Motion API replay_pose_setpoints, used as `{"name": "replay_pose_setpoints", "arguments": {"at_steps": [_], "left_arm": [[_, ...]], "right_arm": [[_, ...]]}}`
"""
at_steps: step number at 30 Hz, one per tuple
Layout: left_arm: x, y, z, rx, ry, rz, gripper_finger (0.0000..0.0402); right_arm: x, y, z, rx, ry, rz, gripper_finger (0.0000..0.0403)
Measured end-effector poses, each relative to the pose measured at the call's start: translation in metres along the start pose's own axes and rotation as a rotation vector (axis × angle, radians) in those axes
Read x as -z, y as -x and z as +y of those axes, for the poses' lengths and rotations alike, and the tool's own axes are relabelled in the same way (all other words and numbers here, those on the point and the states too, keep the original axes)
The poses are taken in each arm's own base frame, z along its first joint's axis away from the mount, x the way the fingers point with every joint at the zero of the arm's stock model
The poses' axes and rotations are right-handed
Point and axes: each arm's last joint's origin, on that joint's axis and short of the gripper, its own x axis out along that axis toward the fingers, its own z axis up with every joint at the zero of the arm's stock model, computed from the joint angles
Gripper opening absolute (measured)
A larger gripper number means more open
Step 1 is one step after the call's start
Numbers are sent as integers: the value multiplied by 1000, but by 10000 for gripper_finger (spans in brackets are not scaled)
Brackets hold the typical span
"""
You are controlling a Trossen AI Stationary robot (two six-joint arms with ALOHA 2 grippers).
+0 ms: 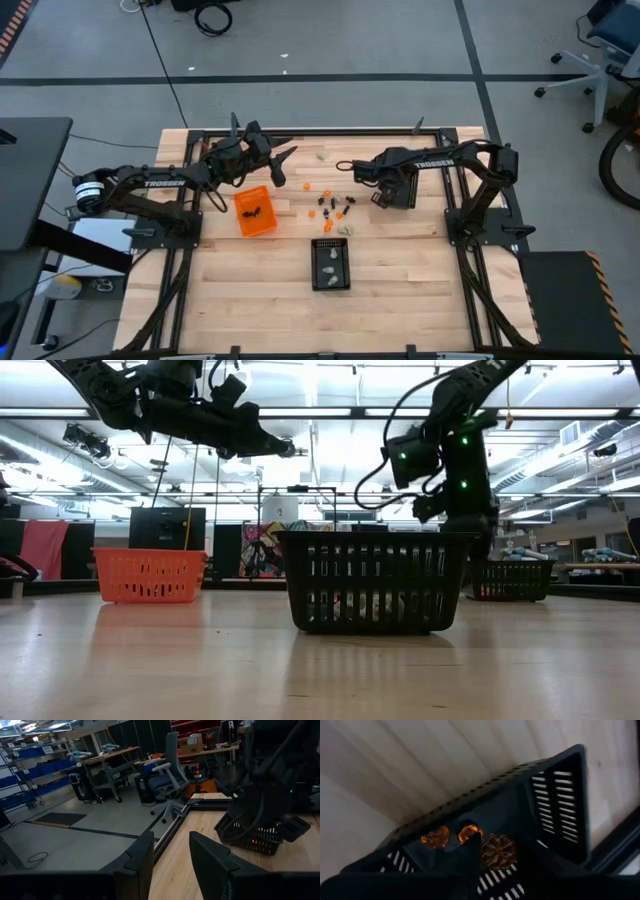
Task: Sort Halloween decoration
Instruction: Put the orange pumpkin toy into the top black bin
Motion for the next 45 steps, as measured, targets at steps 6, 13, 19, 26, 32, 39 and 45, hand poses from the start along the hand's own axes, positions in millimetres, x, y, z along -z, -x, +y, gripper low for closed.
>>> {"name": "replay_pose_setpoints", "arguments": {"at_steps": [6, 13, 19, 26, 32, 39, 45], "left_arm": [[0, 0, 0, 0, 0, 0, 132], [3, 0, -1, 8, 25, 36, 132], [15, 2, -9, 214, 34, 132, 132], [17, 6, -21, 372, 97, 173, 132], [17, 14, -20, 373, 165, 240, 132], [8, 35, -12, 271, 173, 308, 132], [2, 48, -9, 260, 181, 319, 132]], "right_arm": [[2, -11, 1, -44, -17, 0, 142], [1, 5, -3, -53, -31, 1, 155], [8, 43, 5, 0, -32, -125, 154], [1, 68, 33, -88, 109, -378, 154], [-28, 65, 64, -284, 256, -572, 155], [-60, 35, 85, -330, 347, -668, 155], [-78, 13, 82, -383, 368, -681, 162]]}}
